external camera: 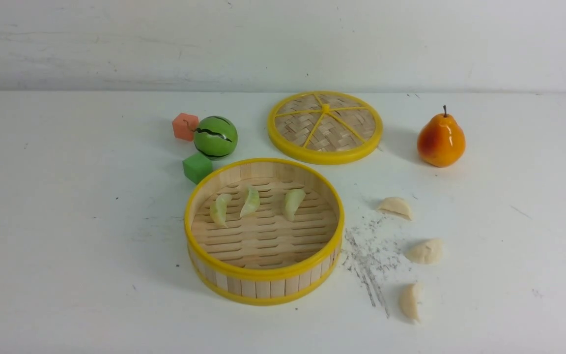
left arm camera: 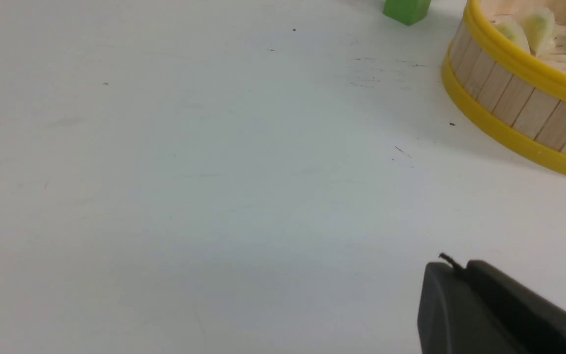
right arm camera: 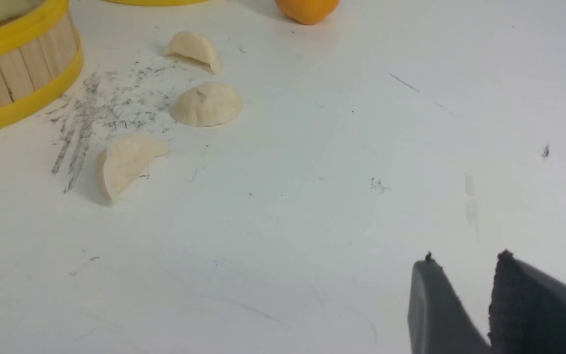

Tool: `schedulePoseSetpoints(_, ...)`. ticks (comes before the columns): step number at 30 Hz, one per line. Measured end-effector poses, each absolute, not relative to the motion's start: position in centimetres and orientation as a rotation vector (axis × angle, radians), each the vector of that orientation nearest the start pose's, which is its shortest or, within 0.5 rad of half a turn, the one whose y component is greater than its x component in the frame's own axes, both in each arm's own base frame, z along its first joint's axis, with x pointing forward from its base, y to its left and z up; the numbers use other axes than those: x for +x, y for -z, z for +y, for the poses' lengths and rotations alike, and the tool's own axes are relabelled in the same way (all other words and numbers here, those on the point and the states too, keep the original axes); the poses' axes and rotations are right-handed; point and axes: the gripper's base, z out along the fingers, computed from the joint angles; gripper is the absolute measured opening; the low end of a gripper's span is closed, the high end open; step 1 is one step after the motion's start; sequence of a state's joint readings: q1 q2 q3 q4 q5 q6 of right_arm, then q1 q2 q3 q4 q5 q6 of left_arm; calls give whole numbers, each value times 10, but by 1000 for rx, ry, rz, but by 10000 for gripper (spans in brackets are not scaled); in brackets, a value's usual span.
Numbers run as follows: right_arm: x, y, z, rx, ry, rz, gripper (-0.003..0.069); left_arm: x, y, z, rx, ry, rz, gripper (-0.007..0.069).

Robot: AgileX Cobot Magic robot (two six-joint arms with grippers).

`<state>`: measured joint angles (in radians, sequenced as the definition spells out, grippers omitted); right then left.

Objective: Put the dumplings into the steamer on the white table.

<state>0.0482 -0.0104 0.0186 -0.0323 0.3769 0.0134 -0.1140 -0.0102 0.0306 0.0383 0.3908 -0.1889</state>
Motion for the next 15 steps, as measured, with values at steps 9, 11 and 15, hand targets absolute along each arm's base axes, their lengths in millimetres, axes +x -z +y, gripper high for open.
schedulePoseSetpoints(9, 52, -174, 1, -52, -11, 1868, 199, 52, -168, -5, -47, 168, 1897, 28)
schedulePoseSetpoints(11, 52, -174, 1, -52, -11, 1868, 200, 52, -168, -5, -47, 168, 1897, 28)
schedulePoseSetpoints(15, 52, -174, 1, -52, -11, 1868, 204, 52, -168, -5, -47, 168, 1897, 28)
